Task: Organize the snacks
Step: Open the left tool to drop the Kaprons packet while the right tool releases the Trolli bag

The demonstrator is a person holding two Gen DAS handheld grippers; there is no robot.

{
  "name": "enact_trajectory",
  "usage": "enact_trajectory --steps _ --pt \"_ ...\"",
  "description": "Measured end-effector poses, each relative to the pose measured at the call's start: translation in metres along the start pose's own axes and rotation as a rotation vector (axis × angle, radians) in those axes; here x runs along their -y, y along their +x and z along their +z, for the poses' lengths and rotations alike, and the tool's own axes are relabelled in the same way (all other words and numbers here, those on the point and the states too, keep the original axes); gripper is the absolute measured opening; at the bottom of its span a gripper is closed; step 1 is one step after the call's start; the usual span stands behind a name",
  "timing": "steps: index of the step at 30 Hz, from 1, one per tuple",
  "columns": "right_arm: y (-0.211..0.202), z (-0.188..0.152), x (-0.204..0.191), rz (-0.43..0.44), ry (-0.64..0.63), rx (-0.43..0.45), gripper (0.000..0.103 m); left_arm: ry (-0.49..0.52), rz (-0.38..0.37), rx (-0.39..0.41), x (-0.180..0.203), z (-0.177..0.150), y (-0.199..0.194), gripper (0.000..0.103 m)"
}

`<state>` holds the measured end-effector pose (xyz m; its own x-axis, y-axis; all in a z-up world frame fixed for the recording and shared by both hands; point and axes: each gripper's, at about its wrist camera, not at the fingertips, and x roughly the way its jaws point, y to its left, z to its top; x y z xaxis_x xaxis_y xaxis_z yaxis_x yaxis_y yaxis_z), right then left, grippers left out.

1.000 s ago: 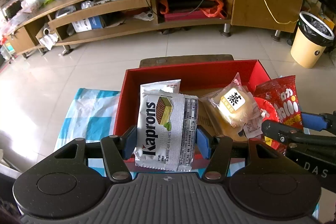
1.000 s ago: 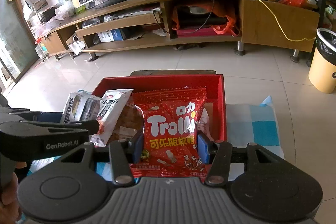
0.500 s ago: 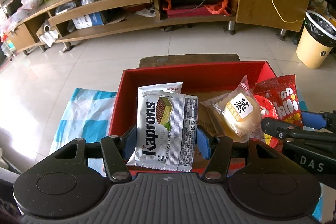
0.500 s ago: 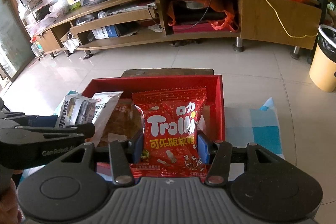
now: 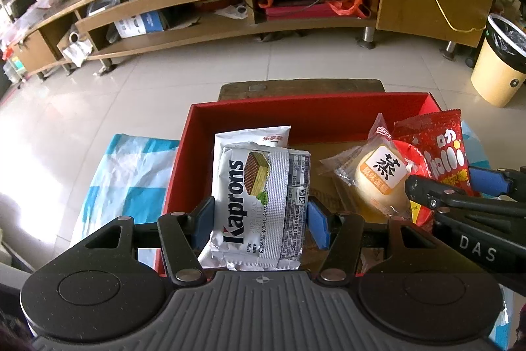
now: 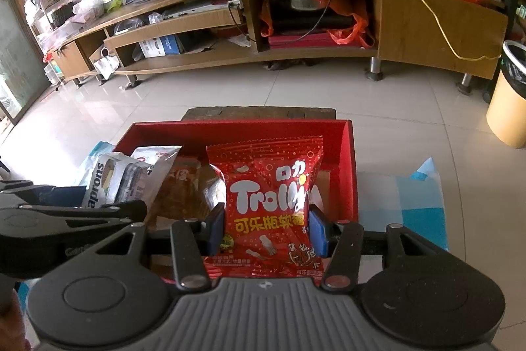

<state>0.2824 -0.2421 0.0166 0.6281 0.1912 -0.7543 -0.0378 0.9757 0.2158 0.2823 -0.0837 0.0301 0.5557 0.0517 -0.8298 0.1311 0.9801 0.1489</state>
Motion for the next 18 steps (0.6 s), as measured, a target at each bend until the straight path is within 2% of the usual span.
enact_trajectory --steps 18 --pt "0.022 0.001 -0.001 0.004 -0.017 0.016 0.048 0.009 0.018 -0.017 0.008 0.001 0.014 0.066"
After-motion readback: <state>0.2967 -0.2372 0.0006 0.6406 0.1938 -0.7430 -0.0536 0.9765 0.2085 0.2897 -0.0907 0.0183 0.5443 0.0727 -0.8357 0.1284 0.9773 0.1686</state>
